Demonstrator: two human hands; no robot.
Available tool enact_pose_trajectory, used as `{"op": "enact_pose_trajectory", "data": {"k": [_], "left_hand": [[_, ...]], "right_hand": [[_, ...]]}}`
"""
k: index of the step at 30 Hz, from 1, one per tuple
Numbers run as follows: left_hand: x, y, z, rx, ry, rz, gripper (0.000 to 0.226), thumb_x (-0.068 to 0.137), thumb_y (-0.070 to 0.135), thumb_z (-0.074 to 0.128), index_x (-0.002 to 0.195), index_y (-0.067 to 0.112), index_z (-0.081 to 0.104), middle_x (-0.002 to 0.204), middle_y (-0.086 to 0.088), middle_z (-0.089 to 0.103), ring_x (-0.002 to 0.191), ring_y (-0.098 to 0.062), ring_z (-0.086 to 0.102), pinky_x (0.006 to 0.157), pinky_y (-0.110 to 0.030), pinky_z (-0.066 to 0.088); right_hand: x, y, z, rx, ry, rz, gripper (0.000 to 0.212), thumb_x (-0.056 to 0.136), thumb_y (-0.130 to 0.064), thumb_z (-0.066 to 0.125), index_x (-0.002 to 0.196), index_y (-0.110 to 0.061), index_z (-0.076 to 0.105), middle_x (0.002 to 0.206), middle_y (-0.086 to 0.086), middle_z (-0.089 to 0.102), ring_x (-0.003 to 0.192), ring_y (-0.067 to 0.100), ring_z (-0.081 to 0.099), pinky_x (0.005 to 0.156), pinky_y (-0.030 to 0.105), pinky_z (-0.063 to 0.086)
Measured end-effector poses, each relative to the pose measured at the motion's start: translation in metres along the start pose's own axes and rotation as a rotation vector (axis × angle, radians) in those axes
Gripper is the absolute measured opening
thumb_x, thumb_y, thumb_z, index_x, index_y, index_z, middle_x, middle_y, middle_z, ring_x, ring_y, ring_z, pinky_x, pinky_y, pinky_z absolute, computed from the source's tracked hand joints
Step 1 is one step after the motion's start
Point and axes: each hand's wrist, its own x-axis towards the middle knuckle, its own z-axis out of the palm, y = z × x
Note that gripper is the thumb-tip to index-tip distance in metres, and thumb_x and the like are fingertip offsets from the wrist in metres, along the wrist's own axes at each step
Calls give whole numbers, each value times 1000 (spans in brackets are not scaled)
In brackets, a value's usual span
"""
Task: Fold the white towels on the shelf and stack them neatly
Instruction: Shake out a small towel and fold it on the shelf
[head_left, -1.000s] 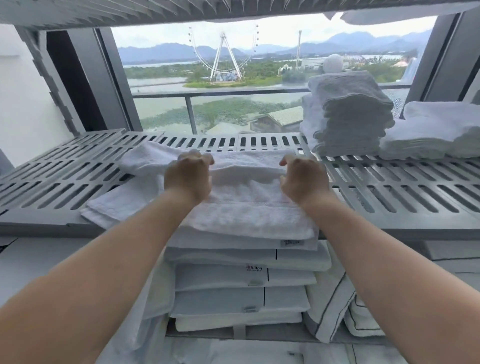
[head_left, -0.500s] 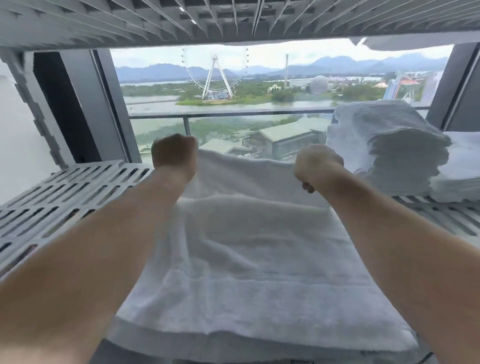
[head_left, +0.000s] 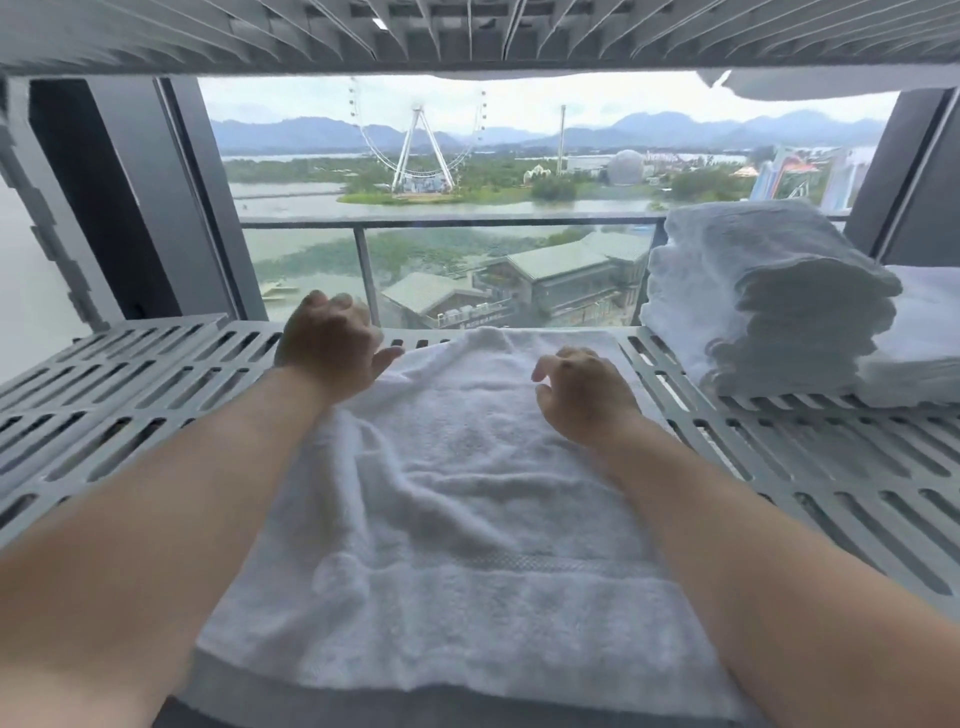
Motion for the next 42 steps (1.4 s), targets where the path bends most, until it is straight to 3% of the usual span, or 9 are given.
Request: {"op": "enact_pose_trajectory", "data": {"k": [4,7,12,19,24,27,30,37,42], "left_hand": [[-32,0,-4,-208,-143,-350,81,81,88,32,114,21,64,100,-5,69,82,-26,66,61,-32,47],[-51,-5,-11,-406,-316,-530,78,70,94,43,102,26,64,100,-1,71,87,-24,65,66,-32,49],[-78,0,-21,-559,-147,-568,20,86,48,67,86,29,72,97,2,69,88,-25,63,67,-31,41],[-47,-24,-20,-527,-157,-498,21,91,39,59,96,27,74,92,0,70,90,-27,64,75,-36,53],[9,-58,4,-776,-171,-787,27,89,25,55,73,7,69,67,-7,70,69,-28,69,58,-32,51],[28,-67,21,-1055,-82,-796,34,96,24,56,125,8,61,122,-14,69,113,-31,66,99,-38,51],[16,-57,38,-1047,-234,-547,58,101,26,51,155,21,28,156,-14,40,140,-35,40,111,-41,33],[-40,-61,45,-867,-182,-546,46,97,17,49,142,13,41,141,-16,50,124,-35,51,93,-44,44],[-90,-58,20,-698,-286,-556,25,94,35,52,104,14,61,105,-8,61,92,-28,58,77,-40,51]], "right_hand": [[-3,-25,-5,24,-48,-63,28,96,-21,50,116,-18,69,117,9,64,112,29,56,96,39,45],[0,-58,-8,116,-77,-128,28,96,-20,49,114,-17,71,117,10,67,109,30,59,94,38,48],[-6,-109,-8,224,-144,-184,27,94,-17,48,103,-14,73,105,11,71,101,32,63,87,41,54],[6,-124,-7,252,-283,-126,27,92,-17,48,97,-14,75,99,7,72,97,28,63,85,39,55],[19,-131,-9,253,-396,-64,22,94,-28,60,106,-21,77,109,-1,74,104,21,63,85,27,47],[21,-136,-7,223,-400,-43,21,95,-28,61,107,-20,76,113,0,72,108,20,62,82,25,43],[18,-138,-5,241,-398,-7,22,95,-27,59,111,-23,74,116,-2,69,110,19,59,81,23,39],[10,-149,-3,174,-379,14,21,96,-31,57,111,-26,71,89,-16,48,100,16,52,86,32,43],[-3,-170,-10,120,-366,79,34,101,-35,48,115,-13,69,113,10,63,115,30,55,84,31,37]]}}
